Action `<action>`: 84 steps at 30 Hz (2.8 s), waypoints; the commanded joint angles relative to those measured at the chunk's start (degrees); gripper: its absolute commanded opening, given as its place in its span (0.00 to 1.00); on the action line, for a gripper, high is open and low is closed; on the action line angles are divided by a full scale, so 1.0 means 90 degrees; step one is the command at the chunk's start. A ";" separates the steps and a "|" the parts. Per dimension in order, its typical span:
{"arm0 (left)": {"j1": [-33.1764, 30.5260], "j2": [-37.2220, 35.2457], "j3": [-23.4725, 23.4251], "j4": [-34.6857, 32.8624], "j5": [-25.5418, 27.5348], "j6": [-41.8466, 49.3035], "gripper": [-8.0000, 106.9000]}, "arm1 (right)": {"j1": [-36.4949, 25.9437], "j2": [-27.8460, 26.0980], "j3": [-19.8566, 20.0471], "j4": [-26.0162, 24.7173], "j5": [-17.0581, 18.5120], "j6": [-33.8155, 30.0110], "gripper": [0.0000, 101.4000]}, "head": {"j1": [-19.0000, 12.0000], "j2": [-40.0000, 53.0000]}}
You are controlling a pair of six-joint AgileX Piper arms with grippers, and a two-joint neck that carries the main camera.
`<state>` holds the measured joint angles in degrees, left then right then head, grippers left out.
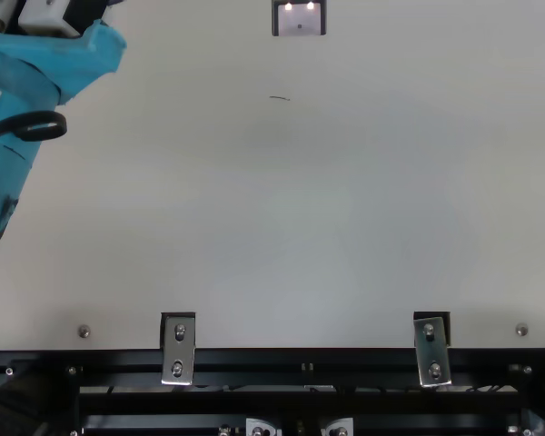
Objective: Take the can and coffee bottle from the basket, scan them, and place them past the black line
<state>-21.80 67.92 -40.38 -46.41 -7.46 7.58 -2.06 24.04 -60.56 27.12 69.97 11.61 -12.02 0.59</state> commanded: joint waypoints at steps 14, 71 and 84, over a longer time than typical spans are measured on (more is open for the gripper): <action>0.0044 0.0400 0.0068 0.0370 -0.0546 0.0195 0.16 | 0.0000 0.0000 0.0000 0.0000 0.0000 0.0000 1.00 | -0.0001 -0.0014; -0.0292 0.4983 -0.0859 0.6248 -0.5145 -0.3437 0.16 | 0.0000 0.0000 0.0000 0.0000 0.0000 0.0000 1.00 | -0.0001 -0.0014; -0.0076 0.2707 -0.0848 0.6195 -0.1655 -0.2212 0.16 | 0.0000 0.0000 0.0000 0.0000 0.0000 0.0000 1.00 | -0.0001 -0.0014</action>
<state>-22.52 95.00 -47.70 9.34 -31.85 -14.39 -2.06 24.04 -60.56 27.12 69.97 11.61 -12.02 0.59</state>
